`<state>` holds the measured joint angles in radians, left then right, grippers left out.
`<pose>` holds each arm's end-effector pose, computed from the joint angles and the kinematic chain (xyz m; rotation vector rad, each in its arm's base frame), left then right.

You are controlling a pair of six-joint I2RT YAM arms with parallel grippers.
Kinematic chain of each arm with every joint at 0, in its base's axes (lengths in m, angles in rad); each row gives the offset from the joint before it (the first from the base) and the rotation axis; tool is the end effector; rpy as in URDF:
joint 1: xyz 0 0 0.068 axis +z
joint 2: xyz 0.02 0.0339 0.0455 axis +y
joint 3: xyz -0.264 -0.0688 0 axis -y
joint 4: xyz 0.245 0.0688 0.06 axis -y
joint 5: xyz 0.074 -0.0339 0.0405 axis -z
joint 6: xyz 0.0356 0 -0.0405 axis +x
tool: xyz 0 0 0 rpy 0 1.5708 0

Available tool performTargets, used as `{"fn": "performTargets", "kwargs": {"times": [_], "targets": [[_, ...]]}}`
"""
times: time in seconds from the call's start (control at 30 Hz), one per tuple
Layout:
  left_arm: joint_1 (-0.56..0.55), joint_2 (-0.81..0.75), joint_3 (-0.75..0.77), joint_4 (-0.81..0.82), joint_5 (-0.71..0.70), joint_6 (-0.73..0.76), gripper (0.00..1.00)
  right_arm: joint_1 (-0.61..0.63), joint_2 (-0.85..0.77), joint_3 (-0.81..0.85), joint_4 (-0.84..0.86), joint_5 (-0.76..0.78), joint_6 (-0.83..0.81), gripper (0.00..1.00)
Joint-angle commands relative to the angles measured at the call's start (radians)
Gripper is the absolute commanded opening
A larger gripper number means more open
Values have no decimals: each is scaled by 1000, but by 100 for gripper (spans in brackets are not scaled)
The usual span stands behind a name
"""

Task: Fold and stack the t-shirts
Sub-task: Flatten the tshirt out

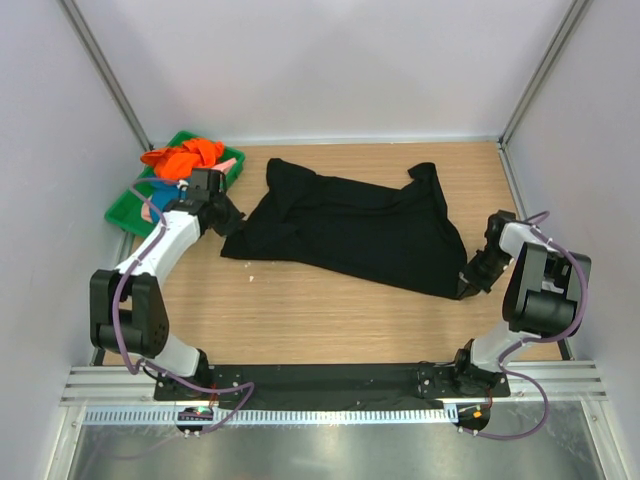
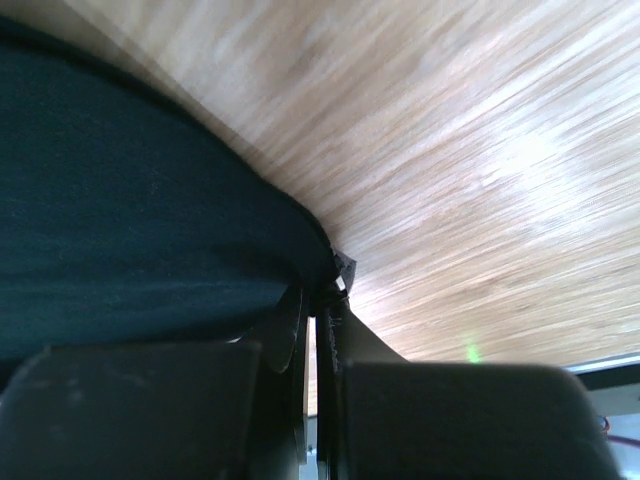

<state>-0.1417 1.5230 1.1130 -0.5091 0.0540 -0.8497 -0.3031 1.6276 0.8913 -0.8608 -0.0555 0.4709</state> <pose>0.3189 -0.0474 0.2475 -0.8632 2.4028 -0.4710 0.2429 -0.0739 0.1475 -1.1747 -2.8792 -0.0826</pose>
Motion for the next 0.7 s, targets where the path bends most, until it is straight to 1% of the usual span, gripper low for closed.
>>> {"fn": "performTargets", "kwargs": {"times": [0.0, 0.1, 0.37, 0.43, 0.47, 0.6, 0.67], "targets": [[1, -9, 65, -20, 3, 37, 0, 5, -66, 44, 85, 69, -2, 2], [1, -27, 80, -26, 0, 44, 0, 31, -112, 96, 42, 72, -2, 1], [2, -75, 122, -39, 18, 75, 0, 160, -161, 253, -14, 69, -8, 1], [2, -80, 162, -40, 32, 95, 0, 180, -178, 291, -29, 68, -14, 2], [2, -83, 180, -40, 35, 110, 0, 199, -181, 338, -38, 68, -21, 2], [1, -86, 312, -68, 38, 161, 0, 240, -187, 449, -89, 89, -20, 2], [1, -92, 350, -78, 43, 187, 0, 269, -196, 506, -115, 108, -18, 2]]}}
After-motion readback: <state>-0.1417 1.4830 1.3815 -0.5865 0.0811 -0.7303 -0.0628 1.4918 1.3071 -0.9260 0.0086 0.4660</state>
